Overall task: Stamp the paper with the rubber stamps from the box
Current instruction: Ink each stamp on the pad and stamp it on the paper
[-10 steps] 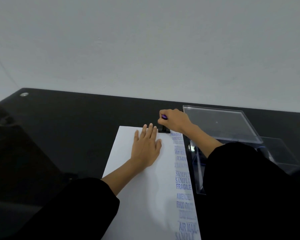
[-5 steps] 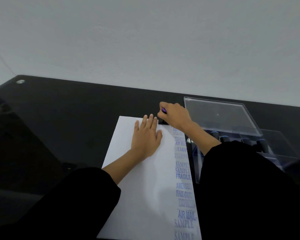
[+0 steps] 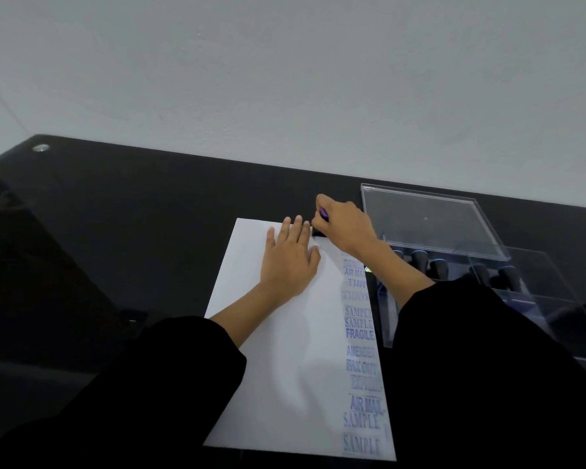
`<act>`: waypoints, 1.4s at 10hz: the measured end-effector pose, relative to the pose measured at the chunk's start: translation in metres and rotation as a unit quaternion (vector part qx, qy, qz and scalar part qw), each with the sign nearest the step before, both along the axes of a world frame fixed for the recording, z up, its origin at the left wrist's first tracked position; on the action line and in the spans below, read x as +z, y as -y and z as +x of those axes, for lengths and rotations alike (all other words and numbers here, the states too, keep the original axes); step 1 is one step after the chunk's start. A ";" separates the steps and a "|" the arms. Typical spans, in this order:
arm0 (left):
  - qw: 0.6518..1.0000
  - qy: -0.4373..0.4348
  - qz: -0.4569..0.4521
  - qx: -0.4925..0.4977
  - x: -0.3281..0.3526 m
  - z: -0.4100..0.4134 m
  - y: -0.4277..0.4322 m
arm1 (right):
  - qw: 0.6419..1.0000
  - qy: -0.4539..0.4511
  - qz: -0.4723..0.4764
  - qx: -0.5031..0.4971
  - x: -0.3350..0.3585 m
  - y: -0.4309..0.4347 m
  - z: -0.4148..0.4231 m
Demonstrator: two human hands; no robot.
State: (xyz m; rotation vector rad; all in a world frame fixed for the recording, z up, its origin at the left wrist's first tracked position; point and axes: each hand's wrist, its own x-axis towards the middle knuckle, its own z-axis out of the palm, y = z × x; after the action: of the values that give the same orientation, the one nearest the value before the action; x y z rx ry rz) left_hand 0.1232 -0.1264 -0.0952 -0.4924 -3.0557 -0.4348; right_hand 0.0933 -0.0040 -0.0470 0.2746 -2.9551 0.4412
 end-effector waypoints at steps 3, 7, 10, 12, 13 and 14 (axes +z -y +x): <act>1.000 -0.004 -0.007 -0.003 0.002 0.001 0.001 | 0.997 0.052 -0.056 0.012 0.003 -0.002 -0.018; 1.000 -0.001 -0.002 -0.003 0.003 0.001 0.000 | 0.993 0.073 -0.087 0.024 0.004 -0.004 -0.030; 1.000 -0.002 -0.002 -0.007 0.003 0.001 0.001 | 0.991 0.079 -0.101 0.029 0.005 -0.004 -0.031; 1.000 -0.010 -0.006 -0.005 0.003 0.002 0.001 | 0.993 0.065 -0.093 0.032 0.006 -0.004 -0.025; 1.000 -0.006 -0.004 -0.004 0.003 0.003 0.001 | 0.994 0.054 -0.085 0.037 0.003 -0.004 -0.017; 1.000 -0.006 -0.007 -0.004 0.003 0.002 0.001 | 0.996 0.038 -0.067 0.039 0.001 -0.003 -0.007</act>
State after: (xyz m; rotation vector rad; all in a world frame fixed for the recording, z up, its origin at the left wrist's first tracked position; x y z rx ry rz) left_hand 0.1250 -0.1278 -0.0921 -0.5066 -3.0489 -0.4107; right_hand 0.0865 -0.0013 -0.0464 0.3658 -2.9776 0.6715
